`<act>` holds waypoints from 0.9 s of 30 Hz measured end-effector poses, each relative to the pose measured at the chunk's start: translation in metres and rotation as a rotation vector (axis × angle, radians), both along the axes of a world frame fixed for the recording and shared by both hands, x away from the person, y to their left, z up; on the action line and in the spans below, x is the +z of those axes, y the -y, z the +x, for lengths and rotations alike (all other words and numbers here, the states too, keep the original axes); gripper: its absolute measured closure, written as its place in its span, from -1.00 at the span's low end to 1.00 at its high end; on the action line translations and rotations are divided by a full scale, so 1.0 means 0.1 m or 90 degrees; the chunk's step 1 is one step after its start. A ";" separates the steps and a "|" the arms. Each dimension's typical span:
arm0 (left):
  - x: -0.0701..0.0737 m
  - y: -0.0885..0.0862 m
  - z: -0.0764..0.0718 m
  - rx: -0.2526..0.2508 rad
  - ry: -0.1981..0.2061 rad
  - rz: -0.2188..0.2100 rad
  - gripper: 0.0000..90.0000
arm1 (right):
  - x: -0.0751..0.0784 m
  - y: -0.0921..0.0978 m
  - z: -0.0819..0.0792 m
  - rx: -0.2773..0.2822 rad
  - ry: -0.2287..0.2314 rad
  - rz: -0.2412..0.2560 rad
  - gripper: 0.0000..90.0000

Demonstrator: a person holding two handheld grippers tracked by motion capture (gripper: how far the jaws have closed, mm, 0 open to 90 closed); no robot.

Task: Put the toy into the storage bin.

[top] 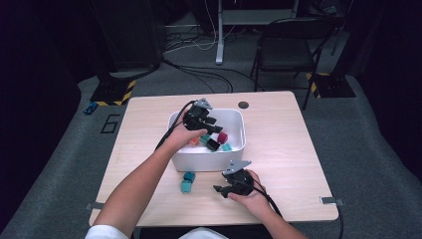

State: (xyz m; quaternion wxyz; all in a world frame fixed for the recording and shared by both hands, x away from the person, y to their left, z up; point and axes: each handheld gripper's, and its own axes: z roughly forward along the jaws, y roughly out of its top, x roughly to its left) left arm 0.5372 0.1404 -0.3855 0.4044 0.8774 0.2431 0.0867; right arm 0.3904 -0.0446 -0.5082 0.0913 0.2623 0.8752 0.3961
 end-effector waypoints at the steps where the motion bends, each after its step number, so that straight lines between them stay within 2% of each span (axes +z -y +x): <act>1: 0.02 -0.02 -0.01 0.002 0.002 -0.006 0.10 | 0.00 0.00 0.00 -0.003 -0.004 0.001 -0.15; 6: 0.16 -0.18 -0.11 -0.003 0.014 -0.024 0.10 | 0.00 0.00 0.00 -0.001 0.001 0.001 -0.15; 11: 0.31 -0.42 -0.26 -0.001 0.032 -0.030 0.10 | 0.00 0.00 0.00 -0.004 -0.002 0.000 -0.15; 14: 0.39 -0.57 -0.36 0.000 0.032 -0.047 0.10 | 0.00 0.00 0.00 -0.004 -0.004 -0.001 -0.15; 16: 0.42 -0.64 -0.41 0.003 0.033 -0.054 0.10 | 0.00 -0.01 0.00 -0.002 -0.001 -0.003 -0.15; 21: 0.48 -0.76 -0.58 -0.008 0.043 -0.045 0.10 | -0.01 -0.01 0.00 -0.001 -0.006 -0.004 -0.15; 27: 0.54 -0.91 -0.80 -0.025 0.049 -0.057 0.11 | 0.00 0.00 0.00 -0.007 -0.004 0.000 -0.15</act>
